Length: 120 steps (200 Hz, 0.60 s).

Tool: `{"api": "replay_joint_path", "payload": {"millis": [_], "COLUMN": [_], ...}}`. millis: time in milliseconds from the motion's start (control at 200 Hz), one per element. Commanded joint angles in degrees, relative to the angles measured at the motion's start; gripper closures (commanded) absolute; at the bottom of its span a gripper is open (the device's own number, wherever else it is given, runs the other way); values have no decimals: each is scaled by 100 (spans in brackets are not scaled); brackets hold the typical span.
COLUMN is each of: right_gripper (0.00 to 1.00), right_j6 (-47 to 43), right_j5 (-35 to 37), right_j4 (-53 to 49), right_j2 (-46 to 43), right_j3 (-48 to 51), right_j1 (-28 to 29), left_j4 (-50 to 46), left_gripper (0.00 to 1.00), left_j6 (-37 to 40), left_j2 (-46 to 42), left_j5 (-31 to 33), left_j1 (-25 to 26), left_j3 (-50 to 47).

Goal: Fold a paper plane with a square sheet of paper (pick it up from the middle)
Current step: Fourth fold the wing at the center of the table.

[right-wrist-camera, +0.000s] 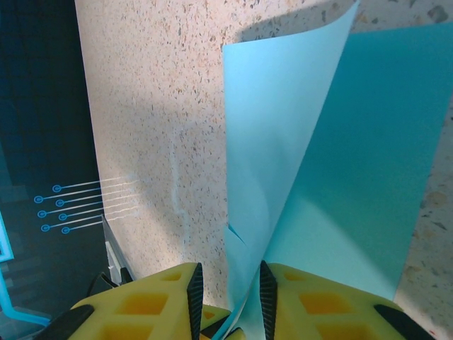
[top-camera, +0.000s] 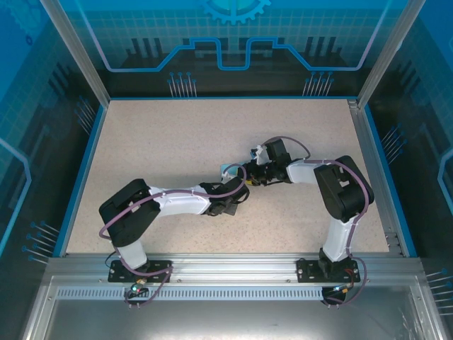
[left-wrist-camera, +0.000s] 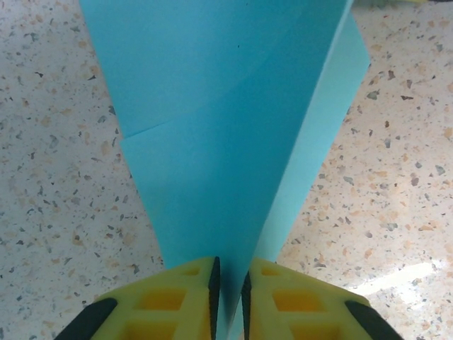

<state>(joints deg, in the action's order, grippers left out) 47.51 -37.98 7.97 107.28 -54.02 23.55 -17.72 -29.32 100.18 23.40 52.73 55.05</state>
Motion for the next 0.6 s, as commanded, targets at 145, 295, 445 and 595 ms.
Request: {"api": "replay_joint_path", "payload": {"millis": [145,295,445,595], "right_gripper": [66,49,39,34], "right_j6": [-304,-480,-775,-849], "right_j5": [304,597,991,1189], "right_j4": [-525,-808,-1207,-1252], "right_j2": [-474,-1167,-1895,-2423], "right_j3": [48,295,572,866], "right_j1": [-141,-347,-424,-424], "left_j4": [230,468,916,1624], "left_gripper": [87,90,94,94], "left_j6": [373,501,577,465], "left_j2": [-85,-149,-297,-609], "left_j5": [-24,-360,-968,-1826], "left_j1": [27,-49,-236,-567], "left_j3": [59,-41,-357,-879]}}
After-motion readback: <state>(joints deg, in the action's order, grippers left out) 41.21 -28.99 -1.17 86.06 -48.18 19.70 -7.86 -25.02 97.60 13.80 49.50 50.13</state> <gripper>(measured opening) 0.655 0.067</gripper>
